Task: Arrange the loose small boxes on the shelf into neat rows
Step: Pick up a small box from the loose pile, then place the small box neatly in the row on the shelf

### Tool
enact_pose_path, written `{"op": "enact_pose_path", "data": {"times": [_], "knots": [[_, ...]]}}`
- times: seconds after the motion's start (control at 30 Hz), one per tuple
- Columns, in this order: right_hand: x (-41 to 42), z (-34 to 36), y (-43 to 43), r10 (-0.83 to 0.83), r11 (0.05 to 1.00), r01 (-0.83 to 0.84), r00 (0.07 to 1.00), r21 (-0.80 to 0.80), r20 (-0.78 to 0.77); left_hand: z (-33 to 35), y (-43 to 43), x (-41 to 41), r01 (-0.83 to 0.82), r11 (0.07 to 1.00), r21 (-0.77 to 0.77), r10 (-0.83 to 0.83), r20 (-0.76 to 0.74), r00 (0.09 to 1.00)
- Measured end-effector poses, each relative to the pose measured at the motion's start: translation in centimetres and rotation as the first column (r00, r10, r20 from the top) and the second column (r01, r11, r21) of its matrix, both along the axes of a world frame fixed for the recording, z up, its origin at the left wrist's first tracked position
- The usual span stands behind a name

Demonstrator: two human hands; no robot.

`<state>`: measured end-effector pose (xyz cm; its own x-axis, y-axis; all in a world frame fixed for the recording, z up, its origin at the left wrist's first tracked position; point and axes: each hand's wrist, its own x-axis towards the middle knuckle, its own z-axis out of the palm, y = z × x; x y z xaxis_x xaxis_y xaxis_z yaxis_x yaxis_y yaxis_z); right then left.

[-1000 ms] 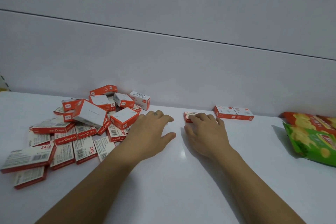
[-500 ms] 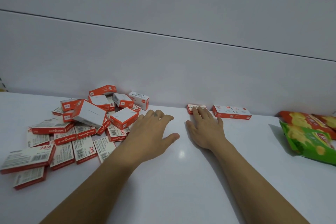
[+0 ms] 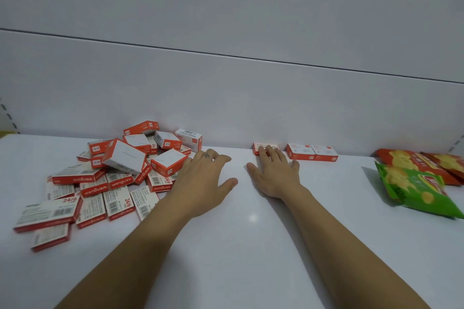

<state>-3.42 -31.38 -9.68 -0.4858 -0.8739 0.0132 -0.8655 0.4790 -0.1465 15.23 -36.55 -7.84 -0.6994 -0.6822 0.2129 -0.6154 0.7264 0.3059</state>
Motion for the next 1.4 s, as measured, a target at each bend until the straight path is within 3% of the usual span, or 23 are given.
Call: {"op": "enact_pose_path", "data": {"times": [0.13,0.3,0.53,0.73,1.2,1.4], "knots": [[0.1,0.2,0.5,0.07,0.995,-0.07,0.998,-0.07,-0.006,1.4,0.1,0.8,0.027,0.997,-0.068,-0.031,-0.053,0.998],[2.6,3.5,0.7,0.238,0.948,-0.224,0.971,-0.228,0.034,3.3,-0.4,3.5,-0.055,0.984,-0.168,0.051,-0.031,0.998],[9.0,6.2,0.2,0.446,0.865,-0.437,0.895,-0.245,-0.023,4.5,0.9,9.1,-0.188,0.972,-0.142,0.187,-0.025,0.982],[13.3,5.3,0.4,0.628,0.765,-0.594,0.774,-0.249,0.079,3.0,1.9,15.2,-0.277,0.944,-0.177,0.293,0.07,0.954],[18.7,2.6,0.4,0.597,0.777,-0.612,0.791,-0.149,-0.134,2.2,3.3,17.5,-0.361,0.922,-0.141,0.376,0.106,0.92],[18.2,2.0,0.5,0.558,0.804,-0.556,0.828,-0.211,-0.058,2.2,2.9,16.4,-0.348,0.929,-0.123,0.36,0.09,0.929]]}}
